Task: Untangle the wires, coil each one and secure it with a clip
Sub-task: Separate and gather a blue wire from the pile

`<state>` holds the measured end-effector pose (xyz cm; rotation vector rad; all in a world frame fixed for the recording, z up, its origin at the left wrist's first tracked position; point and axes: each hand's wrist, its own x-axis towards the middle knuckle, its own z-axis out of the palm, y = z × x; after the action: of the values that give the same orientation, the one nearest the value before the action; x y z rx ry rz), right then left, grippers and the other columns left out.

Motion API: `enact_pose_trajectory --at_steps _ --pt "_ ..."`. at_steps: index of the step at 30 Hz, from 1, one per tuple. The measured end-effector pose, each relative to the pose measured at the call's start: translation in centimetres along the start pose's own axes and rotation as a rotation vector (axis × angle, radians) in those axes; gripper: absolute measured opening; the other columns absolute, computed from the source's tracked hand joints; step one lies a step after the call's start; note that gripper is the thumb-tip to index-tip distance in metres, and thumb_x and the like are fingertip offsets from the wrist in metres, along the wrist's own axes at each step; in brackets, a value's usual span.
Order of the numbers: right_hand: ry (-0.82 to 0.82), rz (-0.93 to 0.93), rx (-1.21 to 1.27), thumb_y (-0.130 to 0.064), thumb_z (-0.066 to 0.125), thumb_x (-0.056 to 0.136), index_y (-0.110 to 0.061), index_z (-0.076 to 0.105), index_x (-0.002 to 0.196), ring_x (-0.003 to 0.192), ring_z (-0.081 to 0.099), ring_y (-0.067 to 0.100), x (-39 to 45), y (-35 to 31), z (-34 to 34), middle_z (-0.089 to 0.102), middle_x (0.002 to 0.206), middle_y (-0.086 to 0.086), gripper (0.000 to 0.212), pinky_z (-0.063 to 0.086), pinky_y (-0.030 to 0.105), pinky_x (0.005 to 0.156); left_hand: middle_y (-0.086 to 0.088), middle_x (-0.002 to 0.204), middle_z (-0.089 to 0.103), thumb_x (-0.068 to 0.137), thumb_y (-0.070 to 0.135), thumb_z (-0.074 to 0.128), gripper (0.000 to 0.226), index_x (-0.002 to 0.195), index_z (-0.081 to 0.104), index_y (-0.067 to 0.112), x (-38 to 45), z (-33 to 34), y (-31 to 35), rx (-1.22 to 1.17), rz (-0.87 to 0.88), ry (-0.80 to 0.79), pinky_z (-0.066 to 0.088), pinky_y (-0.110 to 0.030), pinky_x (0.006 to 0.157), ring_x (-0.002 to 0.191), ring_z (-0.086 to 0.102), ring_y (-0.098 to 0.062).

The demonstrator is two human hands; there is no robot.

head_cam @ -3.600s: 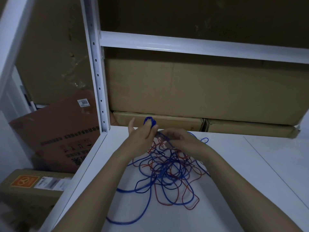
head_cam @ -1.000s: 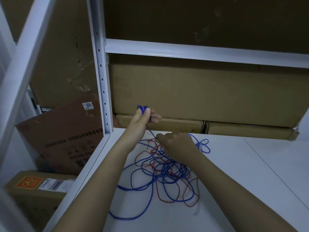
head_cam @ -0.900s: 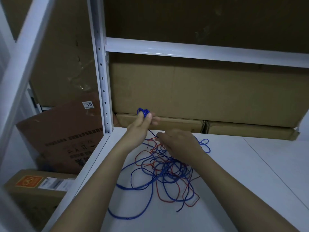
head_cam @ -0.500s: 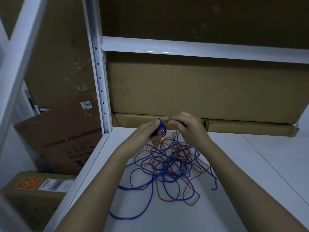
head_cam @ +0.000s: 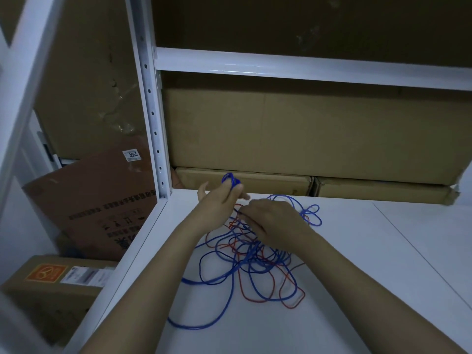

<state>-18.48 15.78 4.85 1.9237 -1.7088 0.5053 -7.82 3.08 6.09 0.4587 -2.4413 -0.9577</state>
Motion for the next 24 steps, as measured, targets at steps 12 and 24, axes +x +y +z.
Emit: enact_pose_trajectory --at_steps 12,24 --pt "0.206 0.471 0.668 -0.032 0.046 0.099 -0.026 0.069 0.107 0.086 0.053 0.002 0.9 1.5 -1.5 0.065 0.096 -0.001 0.026 0.042 0.017 0.077 0.003 0.05 0.029 0.104 0.031 0.026 0.044 0.067 0.042 0.012 -1.0 0.3 1.6 -0.862 -0.055 -0.224 0.033 -0.022 0.053 0.046 0.031 -0.012" --pt "0.212 0.597 0.61 -0.023 0.032 0.104 -0.035 0.046 0.078 0.07 0.051 -0.004 1.4 -0.5 0.0 0.046 0.08 -0.011 0.032 0.037 0.012 0.063 -0.006 0.077 0.057 0.105 0.037 0.029 0.042 0.095 0.056 0.007 -0.3 1.0 3.0 -0.803 -0.164 -0.071 0.05 -0.033 0.078 0.069 0.057 -0.013"
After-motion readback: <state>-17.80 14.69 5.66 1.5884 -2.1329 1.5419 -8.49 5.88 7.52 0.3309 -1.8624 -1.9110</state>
